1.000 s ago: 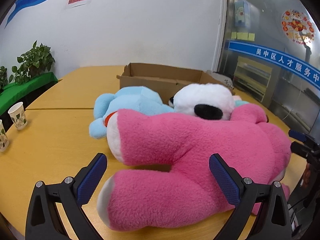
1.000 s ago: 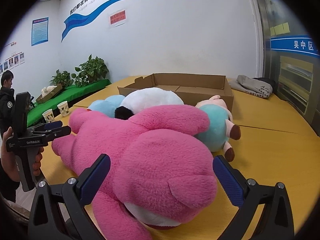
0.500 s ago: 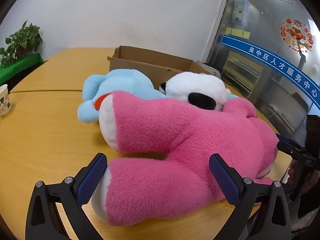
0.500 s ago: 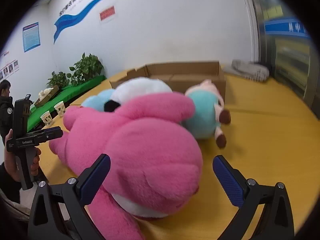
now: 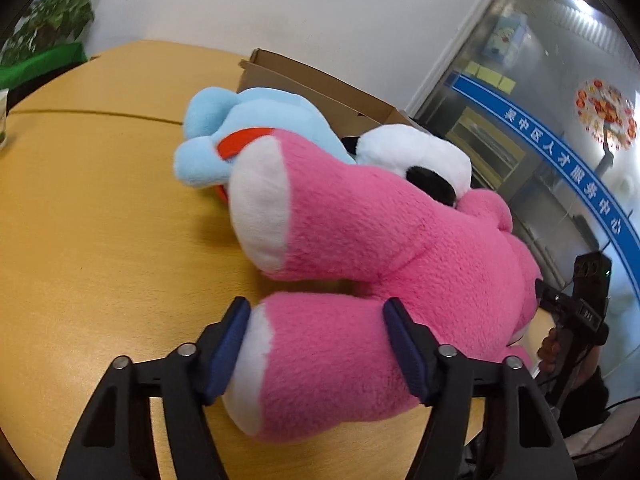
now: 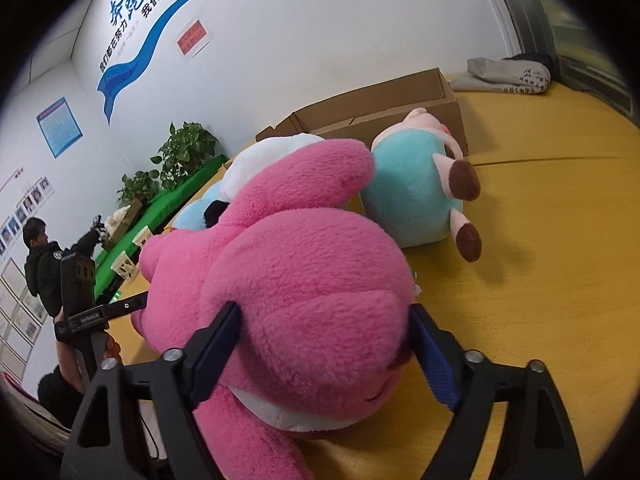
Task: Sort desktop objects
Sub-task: 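Lift the pink plush bear with both tools and carry it over the box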
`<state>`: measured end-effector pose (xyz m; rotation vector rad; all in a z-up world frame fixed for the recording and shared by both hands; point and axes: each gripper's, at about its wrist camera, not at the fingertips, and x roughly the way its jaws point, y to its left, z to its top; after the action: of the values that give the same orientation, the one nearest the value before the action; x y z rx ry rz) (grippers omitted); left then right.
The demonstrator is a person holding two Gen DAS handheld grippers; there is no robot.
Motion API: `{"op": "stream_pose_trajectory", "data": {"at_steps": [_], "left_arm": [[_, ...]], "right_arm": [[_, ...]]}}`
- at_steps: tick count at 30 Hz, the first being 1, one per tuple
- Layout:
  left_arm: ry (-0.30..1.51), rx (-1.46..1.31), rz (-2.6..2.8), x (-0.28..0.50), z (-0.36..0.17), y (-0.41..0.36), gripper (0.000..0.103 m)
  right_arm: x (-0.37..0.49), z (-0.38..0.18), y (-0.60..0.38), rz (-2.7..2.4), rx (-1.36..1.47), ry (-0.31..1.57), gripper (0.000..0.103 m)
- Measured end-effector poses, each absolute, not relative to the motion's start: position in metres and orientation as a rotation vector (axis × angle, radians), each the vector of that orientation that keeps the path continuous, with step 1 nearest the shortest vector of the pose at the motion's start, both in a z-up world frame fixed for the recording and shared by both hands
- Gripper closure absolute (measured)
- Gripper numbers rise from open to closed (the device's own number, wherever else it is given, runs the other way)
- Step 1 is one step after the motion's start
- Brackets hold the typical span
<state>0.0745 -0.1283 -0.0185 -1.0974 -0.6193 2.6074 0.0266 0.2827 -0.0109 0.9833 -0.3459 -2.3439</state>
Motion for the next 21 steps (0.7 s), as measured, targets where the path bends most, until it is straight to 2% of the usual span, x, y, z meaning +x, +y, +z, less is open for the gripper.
{"op": "stream_pose_trajectory", "data": {"at_steps": [3,4,5,7,12,13,14,15,19,21], "left_arm": [[-0.626,-1.099,2.587,0.074,-0.020,-0.129,0.032],[-0.626,-1.097,2.584,0.074,-0.021,-0.129,0.026],[-0.634,-1.098,2.576,0.073,-0.022,-0.130,0.015],[-0.667,-1.121,2.544,0.070,-0.027,-0.132,0.000],[-0.704,-1.147,2.467,0.073,-0.039,-0.132,0.001],[-0.712,-1.134,2.460,0.075,-0.039,-0.132,0.003],[-0.721,-1.119,2.443,0.077,-0.039,-0.130,0.015],[-0.725,-1.104,2.430,0.078,-0.039,-0.128,0.022],[-0.713,-1.089,2.446,0.081,-0.032,-0.124,0.034],[-0.718,-1.079,2.449,0.082,-0.028,-0.125,0.041]], "right_arm": [[0.020,-0.012,0.277,-2.319,1.001,-0.362,0.004],[0.017,-0.012,0.275,-2.308,1.008,-0.357,0.002],[0.013,-0.012,0.273,-2.298,1.016,-0.354,0.002],[0.006,-0.013,0.270,-2.290,1.029,-0.354,0.001],[0.004,-0.019,0.269,-2.307,1.010,-0.355,0.002],[0.005,-0.021,0.269,-2.315,1.004,-0.356,0.002],[0.007,-0.022,0.270,-2.322,0.999,-0.361,0.002],[0.008,-0.023,0.270,-2.329,0.993,-0.366,0.002],[0.007,-0.025,0.272,-2.313,1.010,-0.399,0.002],[0.005,-0.023,0.274,-2.294,1.026,-0.415,0.007]]}}
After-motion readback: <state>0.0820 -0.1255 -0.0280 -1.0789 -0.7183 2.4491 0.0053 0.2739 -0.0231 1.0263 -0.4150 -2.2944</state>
